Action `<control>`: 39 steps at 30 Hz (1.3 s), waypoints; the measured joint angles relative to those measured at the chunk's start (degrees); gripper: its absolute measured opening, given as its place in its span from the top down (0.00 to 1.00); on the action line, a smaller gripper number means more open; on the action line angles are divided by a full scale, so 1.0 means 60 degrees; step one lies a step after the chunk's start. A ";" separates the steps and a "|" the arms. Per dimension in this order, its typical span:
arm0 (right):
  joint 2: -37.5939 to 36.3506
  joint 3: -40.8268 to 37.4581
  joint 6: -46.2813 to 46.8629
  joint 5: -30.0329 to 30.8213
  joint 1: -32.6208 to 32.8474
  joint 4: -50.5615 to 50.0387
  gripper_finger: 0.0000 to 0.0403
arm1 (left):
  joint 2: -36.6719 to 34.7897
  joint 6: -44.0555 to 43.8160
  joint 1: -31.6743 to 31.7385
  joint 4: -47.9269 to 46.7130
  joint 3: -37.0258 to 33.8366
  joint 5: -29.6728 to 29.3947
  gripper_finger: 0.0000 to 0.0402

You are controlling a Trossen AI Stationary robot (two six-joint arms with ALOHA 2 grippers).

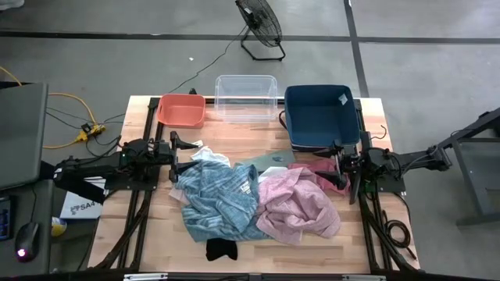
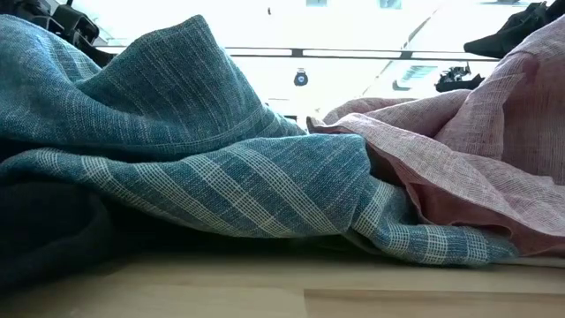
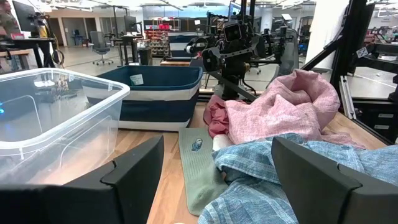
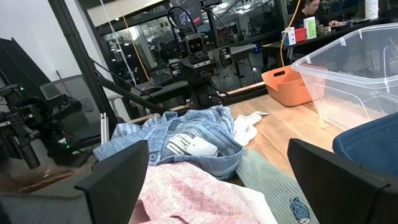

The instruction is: Pick & Place Cloths

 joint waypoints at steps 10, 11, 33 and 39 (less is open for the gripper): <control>0.0001 0.0000 -0.0318 0.0004 0.0000 0.0009 0.07 | -0.0001 0.0000 0.0003 -0.0001 0.0000 0.0000 0.27; -0.0001 0.0000 -0.0331 0.0006 0.0000 0.0038 0.07 | -0.0001 0.0000 0.0002 -0.0003 0.0000 0.0000 0.27; 0.0490 0.1648 0.0831 -0.1389 0.0003 0.1130 0.07 | -0.0008 -0.0022 0.0004 0.0021 0.0000 0.0000 0.27; 0.2169 0.3718 0.0758 -0.0655 0.0000 -0.0623 0.07 | -0.0008 -0.0004 0.0000 -0.0021 0.0000 0.0000 0.27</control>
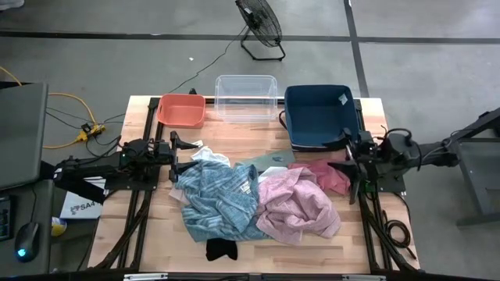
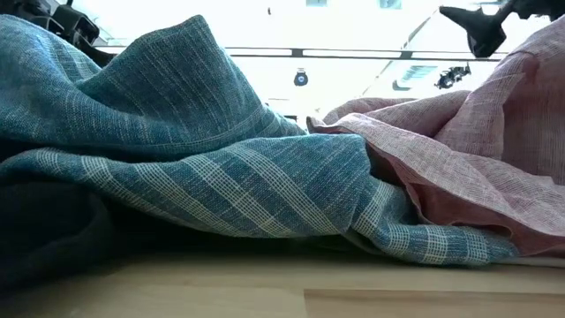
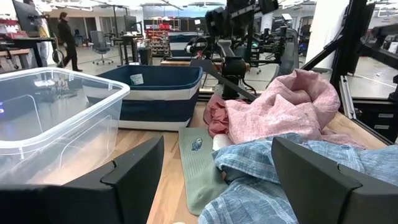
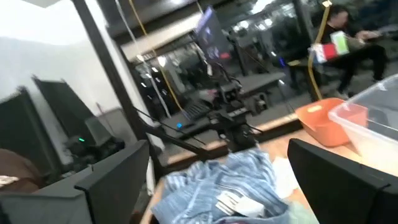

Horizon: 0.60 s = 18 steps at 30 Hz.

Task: Pick & Place Cloths
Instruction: Put the pink polo shirt into the blue bin

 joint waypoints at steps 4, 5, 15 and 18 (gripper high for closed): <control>0.1539 0.1485 -0.0133 0.0014 0.0000 -0.0794 0.07 | 0.0000 0.0004 0.0001 0.0000 0.0000 0.0003 0.27; 0.1935 0.1875 -0.0217 0.0018 0.0002 -0.1017 0.07 | 0.0000 0.0004 0.0000 0.0000 0.0000 0.0003 0.27; 0.5838 0.5595 0.0036 -0.0090 0.0000 -0.3959 0.07 | 0.0000 0.0002 0.0000 -0.0007 0.0000 0.0003 0.27; 0.6693 0.6250 0.0705 -0.0387 0.0000 -0.4940 0.07 | 0.0000 0.0003 0.0000 -0.0007 0.0000 0.0003 0.27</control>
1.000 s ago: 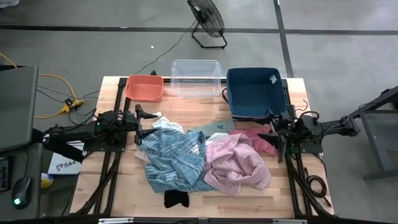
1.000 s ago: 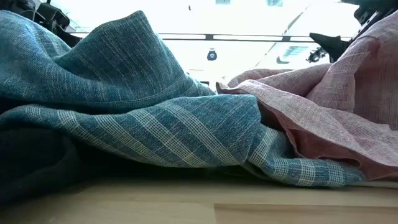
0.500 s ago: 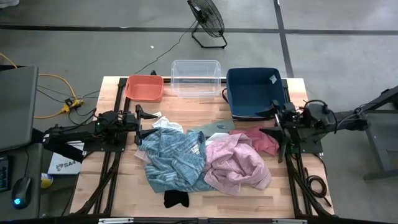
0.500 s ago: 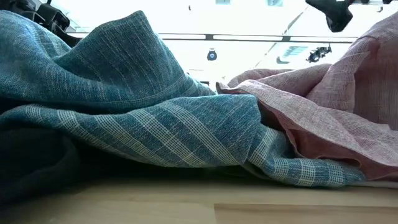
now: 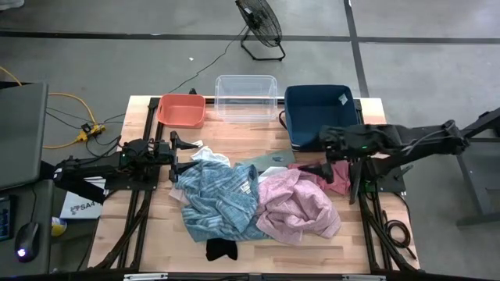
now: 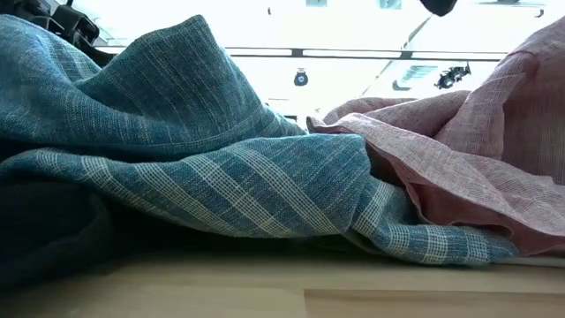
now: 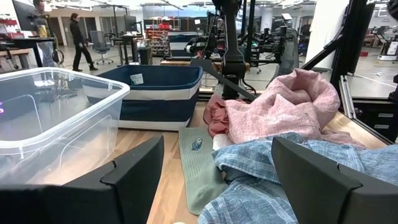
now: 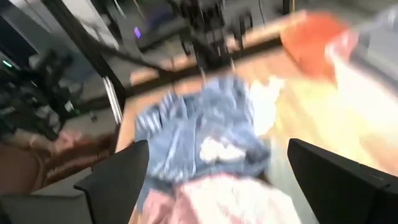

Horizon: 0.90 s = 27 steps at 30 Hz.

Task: Pick & Place Cloths
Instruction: Put the pink polo shirt into the blue bin

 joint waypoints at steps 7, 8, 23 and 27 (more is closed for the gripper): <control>0.1122 0.0219 0.1351 -0.1711 0.0004 -0.0481 0.07 | 0.0000 -0.0003 0.0000 0.0000 0.0000 -0.0003 0.27; 0.1249 0.0162 0.1589 -0.1757 0.0027 -0.0390 0.07 | 0.0000 -0.0003 0.0000 0.0000 0.0000 0.0000 0.27; 0.3429 0.0090 0.3100 -0.3218 0.0108 -0.0044 0.07 | 0.0000 -0.0003 0.0001 0.0000 0.0000 0.0000 0.27; 0.3726 0.0090 0.3215 -0.2824 0.0249 -0.0238 0.07 | 0.0000 -0.0003 0.0000 0.0000 0.0000 0.0000 0.27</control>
